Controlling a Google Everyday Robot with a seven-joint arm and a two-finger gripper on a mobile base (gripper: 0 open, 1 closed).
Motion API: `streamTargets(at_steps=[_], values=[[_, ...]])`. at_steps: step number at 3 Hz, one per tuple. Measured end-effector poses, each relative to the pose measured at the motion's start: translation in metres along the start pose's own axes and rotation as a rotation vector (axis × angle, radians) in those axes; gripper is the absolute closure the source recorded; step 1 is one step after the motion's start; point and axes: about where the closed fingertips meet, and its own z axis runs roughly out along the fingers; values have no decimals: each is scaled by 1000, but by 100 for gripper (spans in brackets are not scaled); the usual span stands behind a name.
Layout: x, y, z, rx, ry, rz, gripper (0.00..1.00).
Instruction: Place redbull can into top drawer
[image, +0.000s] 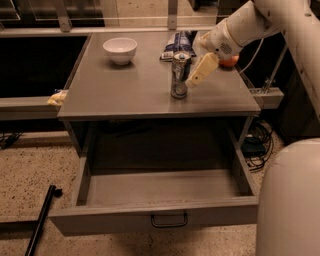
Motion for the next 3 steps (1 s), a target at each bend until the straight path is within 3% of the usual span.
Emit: streamTargets(at_steps=[2,3], values=[[-21,2,44,-88,-65,26,0],[-29,12,59,-139,-80,31,19]])
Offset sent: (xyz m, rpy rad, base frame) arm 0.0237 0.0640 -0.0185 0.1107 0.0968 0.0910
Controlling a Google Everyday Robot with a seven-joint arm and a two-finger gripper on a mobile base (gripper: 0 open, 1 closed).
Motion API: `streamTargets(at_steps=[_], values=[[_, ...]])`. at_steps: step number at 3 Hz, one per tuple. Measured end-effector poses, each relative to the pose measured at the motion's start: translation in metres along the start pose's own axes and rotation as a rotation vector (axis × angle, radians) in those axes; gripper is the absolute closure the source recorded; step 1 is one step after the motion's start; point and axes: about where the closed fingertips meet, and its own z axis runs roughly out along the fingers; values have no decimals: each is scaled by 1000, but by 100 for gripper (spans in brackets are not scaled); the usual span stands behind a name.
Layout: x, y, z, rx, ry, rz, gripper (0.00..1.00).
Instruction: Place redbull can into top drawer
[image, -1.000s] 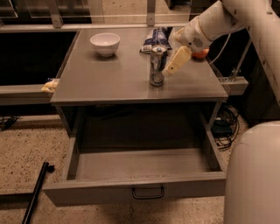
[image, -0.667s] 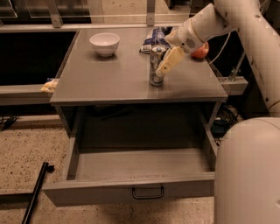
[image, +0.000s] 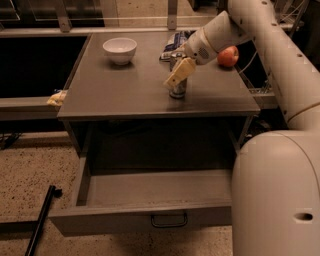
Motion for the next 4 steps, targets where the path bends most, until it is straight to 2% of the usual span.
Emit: streamTargets(at_steps=[1,2,3,4], values=[[-2,18,-3,-32,5,-9,42],[2,47,-33,-21,15,-28,65],[12,85,-76,29,28,-61,88],[25,139,-125,90,11,-88,100]])
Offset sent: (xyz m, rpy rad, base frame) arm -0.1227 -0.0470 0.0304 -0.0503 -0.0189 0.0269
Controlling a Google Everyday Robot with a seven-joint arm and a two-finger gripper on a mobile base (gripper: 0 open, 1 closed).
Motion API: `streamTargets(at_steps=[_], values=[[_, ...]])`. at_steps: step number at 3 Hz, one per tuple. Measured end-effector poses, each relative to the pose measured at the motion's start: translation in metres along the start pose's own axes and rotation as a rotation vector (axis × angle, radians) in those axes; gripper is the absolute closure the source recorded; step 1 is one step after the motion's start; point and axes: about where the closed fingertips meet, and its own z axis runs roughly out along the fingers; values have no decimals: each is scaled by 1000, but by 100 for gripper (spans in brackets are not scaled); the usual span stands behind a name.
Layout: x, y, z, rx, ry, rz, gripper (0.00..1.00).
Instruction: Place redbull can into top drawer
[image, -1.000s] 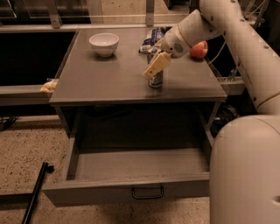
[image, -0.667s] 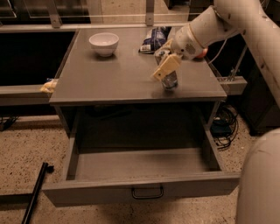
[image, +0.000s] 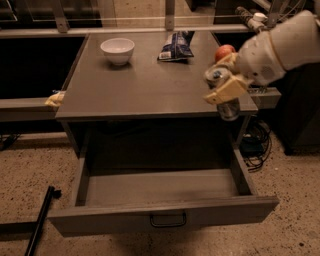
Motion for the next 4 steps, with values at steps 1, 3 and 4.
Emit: streamTargets(at_steps=[1,3,4], values=[[12,53,-37,11,-56,7,100],[39,71,-27,-8,-161,46,100],[32,85,31,-117,-322,2,100]])
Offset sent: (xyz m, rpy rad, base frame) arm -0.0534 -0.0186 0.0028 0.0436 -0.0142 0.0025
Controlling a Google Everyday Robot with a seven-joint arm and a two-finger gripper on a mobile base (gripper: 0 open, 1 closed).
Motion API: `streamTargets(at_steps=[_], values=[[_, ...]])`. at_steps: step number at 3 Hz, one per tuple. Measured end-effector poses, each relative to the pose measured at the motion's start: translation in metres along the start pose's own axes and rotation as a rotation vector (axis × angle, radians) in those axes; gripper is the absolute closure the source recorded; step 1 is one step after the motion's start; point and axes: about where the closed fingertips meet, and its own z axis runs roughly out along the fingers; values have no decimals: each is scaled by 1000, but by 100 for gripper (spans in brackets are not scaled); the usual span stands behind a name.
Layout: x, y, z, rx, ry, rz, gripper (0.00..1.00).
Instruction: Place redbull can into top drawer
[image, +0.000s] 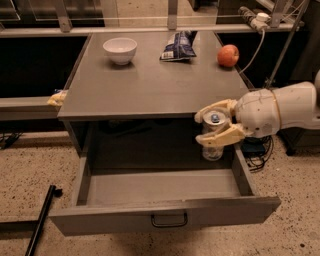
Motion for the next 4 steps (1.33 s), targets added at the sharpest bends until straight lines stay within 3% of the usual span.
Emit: streamTargets(at_steps=[1,2,3,4], values=[[3,3,57,-108,-134,-28,100],[7,3,61,-115,-144,-26,100],[13,6,61,-131,-108,-102,100],[47,3,58,-136,-79,-164,100]])
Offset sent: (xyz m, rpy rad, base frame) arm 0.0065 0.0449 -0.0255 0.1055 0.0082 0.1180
